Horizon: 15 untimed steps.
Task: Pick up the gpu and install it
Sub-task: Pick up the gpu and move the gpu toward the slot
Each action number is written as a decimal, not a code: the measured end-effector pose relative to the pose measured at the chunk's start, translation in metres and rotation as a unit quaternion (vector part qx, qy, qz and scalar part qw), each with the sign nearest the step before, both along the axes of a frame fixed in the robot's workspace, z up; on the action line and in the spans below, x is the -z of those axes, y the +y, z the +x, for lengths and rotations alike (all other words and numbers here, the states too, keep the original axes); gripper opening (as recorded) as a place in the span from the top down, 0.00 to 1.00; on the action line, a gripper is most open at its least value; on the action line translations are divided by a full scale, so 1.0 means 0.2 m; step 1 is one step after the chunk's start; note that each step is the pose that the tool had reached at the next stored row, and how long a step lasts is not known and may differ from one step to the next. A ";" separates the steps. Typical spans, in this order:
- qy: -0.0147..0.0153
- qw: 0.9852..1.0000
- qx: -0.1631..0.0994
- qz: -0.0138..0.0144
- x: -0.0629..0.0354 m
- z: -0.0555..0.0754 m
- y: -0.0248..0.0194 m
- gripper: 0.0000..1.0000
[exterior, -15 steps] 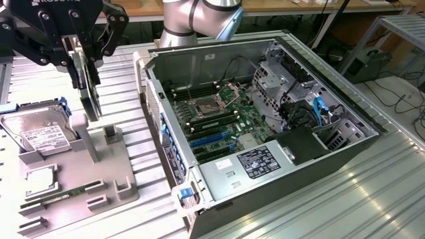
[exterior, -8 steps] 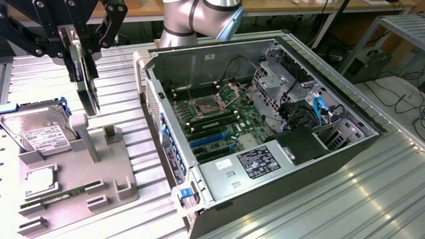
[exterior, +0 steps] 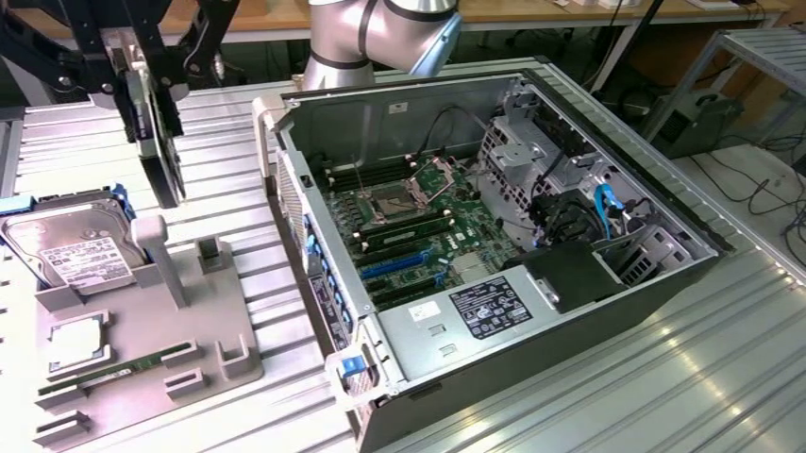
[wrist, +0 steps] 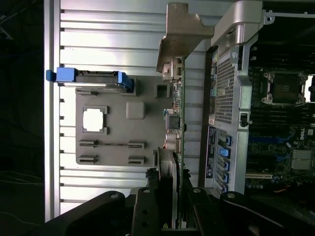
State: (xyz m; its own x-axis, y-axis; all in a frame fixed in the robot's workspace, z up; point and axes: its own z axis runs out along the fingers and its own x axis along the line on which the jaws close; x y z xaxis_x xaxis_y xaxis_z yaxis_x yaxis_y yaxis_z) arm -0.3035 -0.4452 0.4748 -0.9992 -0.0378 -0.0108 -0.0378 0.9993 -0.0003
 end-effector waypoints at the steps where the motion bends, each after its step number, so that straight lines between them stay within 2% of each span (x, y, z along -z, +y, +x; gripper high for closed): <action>1: 0.000 1.000 0.000 0.000 -0.005 0.00 0.000 0.73; 3: 0.000 1.000 0.000 0.000 -0.018 0.00 0.000 0.73; 15: 0.000 1.000 0.000 0.000 -0.018 0.01 0.000 0.73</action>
